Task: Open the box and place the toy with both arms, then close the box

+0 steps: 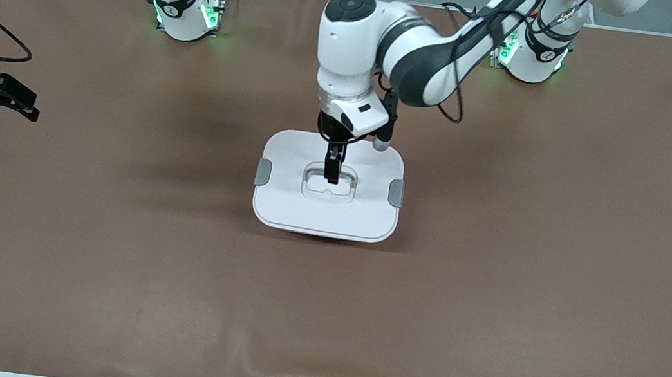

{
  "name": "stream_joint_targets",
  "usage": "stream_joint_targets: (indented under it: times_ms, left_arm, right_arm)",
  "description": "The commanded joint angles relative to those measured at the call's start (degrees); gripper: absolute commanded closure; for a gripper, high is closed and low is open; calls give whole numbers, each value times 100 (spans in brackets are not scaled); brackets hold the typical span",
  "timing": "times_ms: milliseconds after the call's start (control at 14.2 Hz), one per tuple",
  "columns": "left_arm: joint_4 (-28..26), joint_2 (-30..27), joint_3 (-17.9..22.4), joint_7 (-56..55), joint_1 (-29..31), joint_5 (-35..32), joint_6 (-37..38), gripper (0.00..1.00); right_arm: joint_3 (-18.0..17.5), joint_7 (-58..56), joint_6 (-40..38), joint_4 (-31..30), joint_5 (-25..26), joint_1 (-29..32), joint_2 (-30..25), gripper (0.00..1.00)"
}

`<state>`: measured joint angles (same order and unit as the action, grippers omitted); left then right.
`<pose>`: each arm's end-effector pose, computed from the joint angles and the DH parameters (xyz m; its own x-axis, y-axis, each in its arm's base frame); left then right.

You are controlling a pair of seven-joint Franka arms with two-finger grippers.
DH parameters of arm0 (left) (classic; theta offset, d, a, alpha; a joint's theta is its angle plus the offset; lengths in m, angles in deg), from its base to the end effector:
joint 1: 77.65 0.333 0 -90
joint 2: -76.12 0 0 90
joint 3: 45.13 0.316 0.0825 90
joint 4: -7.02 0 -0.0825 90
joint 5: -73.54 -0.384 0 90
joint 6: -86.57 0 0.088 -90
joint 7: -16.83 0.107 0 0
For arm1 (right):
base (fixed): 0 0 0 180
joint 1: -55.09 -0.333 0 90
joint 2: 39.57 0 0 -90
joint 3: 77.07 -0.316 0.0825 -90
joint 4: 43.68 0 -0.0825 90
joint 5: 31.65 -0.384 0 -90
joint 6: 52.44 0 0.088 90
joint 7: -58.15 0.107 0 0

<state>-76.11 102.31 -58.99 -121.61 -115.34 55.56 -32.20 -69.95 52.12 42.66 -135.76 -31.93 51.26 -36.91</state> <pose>0.4745 -0.5250 0.4481 0.1470 0.9891 0.0004 0.9567 -0.1423 0.2539 0.5743 -0.0310 0.5891 0.9988 0.0475 0.0065 0.0475 -0.9989 0.0016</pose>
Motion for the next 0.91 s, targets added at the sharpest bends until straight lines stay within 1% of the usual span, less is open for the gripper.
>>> stream_joint_targets:
  times_ms: [0,141,211,281,422,563,703,844]
  left_arm:
    - [-89,-753,-29,1498,506,697,651,0]
    - [-54,-1140,-29,2754,928,1093,1143,0]
    - [-19,-1290,-29,3552,1209,1260,1407,0]
    - [-10,-1387,-29,4309,1429,1314,1627,0]
    - [42,-1554,15,5707,1842,1332,1997,0]
    - [60,-1634,15,6990,2325,1289,2409,0]
    - [60,-1791,23,8318,2747,1332,2534,0]
    - [60,-1871,32,9592,3178,1297,2910,0]
  right_arm:
    - [18,-30,-36,66,-51,-21,-38,0]
    - [18,31,-10,75,-60,-21,-38,0]
    - [18,66,-1,101,-60,-13,-46,0]
    - [18,188,-9,154,-68,-4,-46,0]
    - [18,522,-36,155,-95,-4,-38,0]
    - [18,550,-62,146,-95,5,-38,0]
    - [27,558,-80,128,-95,31,-38,0]
    - [35,550,-71,119,-95,75,-38,0]
